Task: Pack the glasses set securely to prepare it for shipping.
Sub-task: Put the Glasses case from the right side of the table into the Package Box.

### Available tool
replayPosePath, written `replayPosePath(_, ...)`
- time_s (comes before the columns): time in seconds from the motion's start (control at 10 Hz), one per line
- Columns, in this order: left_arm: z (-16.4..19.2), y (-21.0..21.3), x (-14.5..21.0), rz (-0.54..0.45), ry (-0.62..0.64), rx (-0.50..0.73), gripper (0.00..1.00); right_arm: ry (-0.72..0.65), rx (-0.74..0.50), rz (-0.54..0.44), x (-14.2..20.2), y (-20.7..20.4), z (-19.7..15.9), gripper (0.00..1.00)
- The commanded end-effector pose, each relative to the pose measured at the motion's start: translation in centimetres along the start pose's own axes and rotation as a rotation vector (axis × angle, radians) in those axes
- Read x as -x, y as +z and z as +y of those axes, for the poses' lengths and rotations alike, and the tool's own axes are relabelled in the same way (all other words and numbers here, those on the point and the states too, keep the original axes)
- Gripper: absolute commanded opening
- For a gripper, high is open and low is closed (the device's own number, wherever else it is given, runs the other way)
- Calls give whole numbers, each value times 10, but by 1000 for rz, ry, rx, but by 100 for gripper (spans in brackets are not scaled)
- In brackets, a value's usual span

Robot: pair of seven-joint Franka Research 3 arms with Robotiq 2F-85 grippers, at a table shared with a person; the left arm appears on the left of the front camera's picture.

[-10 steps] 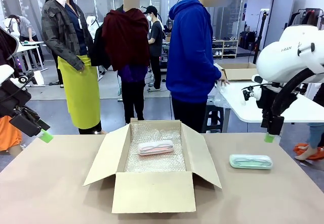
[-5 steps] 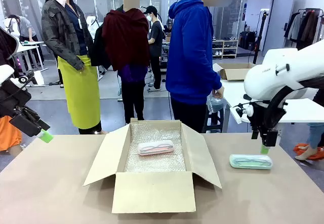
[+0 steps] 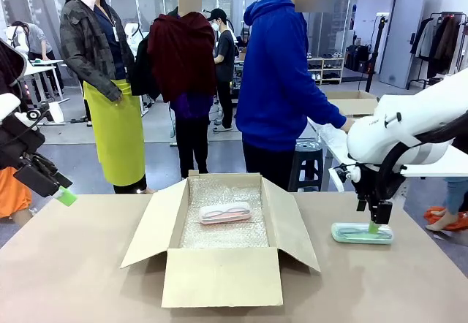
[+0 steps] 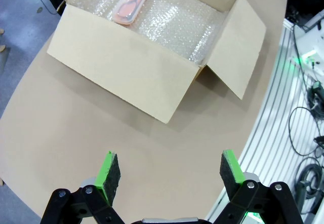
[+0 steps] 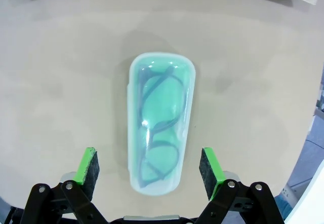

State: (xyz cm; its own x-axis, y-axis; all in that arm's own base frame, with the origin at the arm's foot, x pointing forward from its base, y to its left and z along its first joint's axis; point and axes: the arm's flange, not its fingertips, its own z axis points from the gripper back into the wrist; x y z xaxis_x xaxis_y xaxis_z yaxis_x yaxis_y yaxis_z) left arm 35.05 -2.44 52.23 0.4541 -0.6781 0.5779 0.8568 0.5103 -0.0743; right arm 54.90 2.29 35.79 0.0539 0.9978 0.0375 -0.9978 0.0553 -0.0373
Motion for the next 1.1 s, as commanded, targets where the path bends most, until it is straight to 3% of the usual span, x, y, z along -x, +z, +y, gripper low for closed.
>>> replayPosePath(0.0,1,3,1,-21,-19,26,100,25,25,-19,2,-20,-1,100)
replayPosePath(0.7,1,3,1,-21,-19,26,100,-30,7,-24,12,-48,0,100)
replayPosePath(0.9,1,3,1,-21,-19,26,100,-45,12,-58,16,-46,1,89)
replayPosePath(1.0,1,3,1,-21,-19,26,100,-54,22,-54,15,-45,2,76)
